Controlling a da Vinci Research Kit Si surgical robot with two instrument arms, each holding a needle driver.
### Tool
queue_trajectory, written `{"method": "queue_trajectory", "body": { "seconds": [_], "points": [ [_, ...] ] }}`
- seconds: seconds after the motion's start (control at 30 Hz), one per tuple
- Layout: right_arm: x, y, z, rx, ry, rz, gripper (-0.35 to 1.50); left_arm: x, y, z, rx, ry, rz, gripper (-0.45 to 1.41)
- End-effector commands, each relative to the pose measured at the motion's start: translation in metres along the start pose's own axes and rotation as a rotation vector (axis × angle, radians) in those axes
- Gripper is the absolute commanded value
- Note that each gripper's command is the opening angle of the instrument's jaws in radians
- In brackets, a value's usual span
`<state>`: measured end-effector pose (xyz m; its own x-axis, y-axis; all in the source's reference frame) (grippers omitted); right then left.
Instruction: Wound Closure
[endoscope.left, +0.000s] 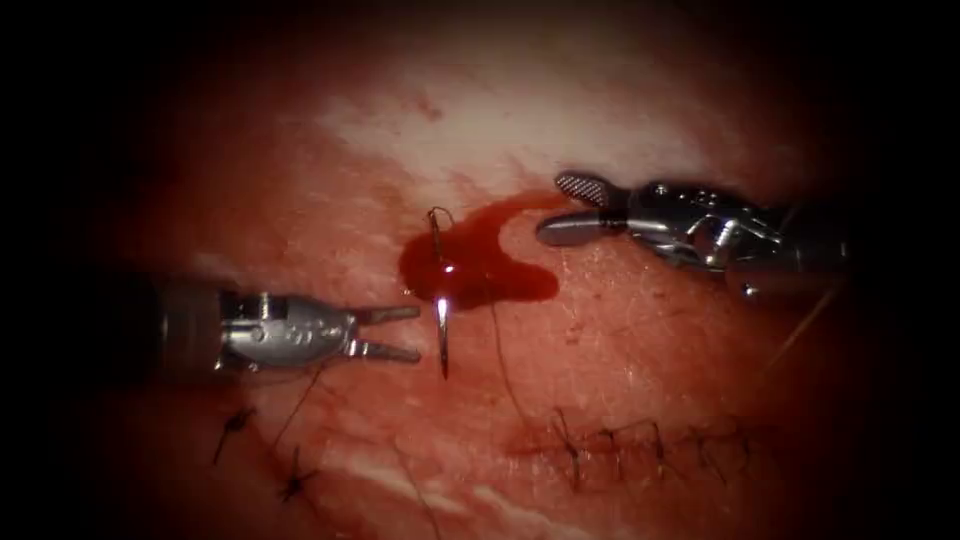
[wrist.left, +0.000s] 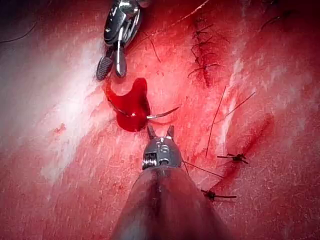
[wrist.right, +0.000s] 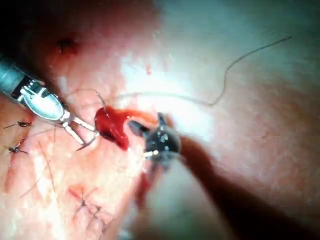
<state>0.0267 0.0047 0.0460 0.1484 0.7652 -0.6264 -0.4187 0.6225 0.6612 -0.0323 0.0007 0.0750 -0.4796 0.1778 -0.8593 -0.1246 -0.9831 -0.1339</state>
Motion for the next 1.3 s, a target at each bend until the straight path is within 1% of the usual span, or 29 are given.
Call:
{"method": "queue_trajectory", "body": {
  "seconds": [0.03,0.07,0.1,0.13,0.2,0.33,0.4,0.57,0.63,0.73,0.9,1.07,1.23,1.3],
  "points": [
    [-0.0008,-0.0003,0.0008,0.020,-0.001,0.004,1.03,-0.0002,0.0008,0.0010,-0.001,0.014,0.023,0.27],
    [-0.0008,-0.0004,0.0008,0.033,-0.001,0.005,1.01,0.0000,0.0009,0.0011,0.000,0.021,0.040,0.29],
    [-0.0009,-0.0005,0.0008,0.042,-0.004,0.004,0.93,0.0004,0.0011,0.0012,0.002,0.031,0.061,0.31],
    [-0.0010,-0.0006,0.0008,0.046,-0.005,-0.002,0.89,0.0006,0.0011,0.0012,0.004,0.038,0.076,0.31],
    [-0.0010,-0.0008,0.0008,0.049,-0.006,0.022,0.88,0.0012,0.0010,0.0012,0.009,0.053,0.106,0.32],
    [-0.0011,-0.0009,0.0009,0.049,-0.005,0.033,1.01,0.0020,0.0005,0.0010,0.029,0.092,0.149,0.32],
    [-0.0012,-0.0009,0.0010,0.048,-0.005,0.033,1.06,0.0022,0.0001,0.0009,0.035,0.103,0.169,0.29],
    [-0.0013,-0.0012,0.0013,0.046,-0.001,0.033,1.06,0.0017,-0.0006,0.0012,0.058,0.094,0.205,0.21],
    [-0.0013,-0.0013,0.0015,0.045,0.003,0.033,1.06,0.0014,-0.0007,0.0017,0.062,0.092,0.214,0.21],
    [-0.0015,-0.0014,0.0018,0.044,0.010,0.032,1.06,0.0009,-0.0004,0.0027,0.075,0.090,0.260,0.21],
    [-0.0017,-0.0013,0.0017,0.047,0.016,0.030,1.04,0.0006,0.0003,0.0024,0.072,0.089,0.277,0.21],
    [-0.0018,-0.0013,0.0017,0.049,0.022,0.030,1.04,0.0003,0.0001,0.0021,0.064,0.084,0.285,0.21],
    [-0.0018,-0.0014,0.0018,0.048,0.022,0.030,1.04,0.0002,0.0002,0.0026,0.061,0.069,0.300,0.21],
    [-0.0018,-0.0014,0.0018,0.048,0.022,0.030,1.04,-0.0003,0.0004,0.0031,0.054,0.049,0.312,0.21]
  ]
}}
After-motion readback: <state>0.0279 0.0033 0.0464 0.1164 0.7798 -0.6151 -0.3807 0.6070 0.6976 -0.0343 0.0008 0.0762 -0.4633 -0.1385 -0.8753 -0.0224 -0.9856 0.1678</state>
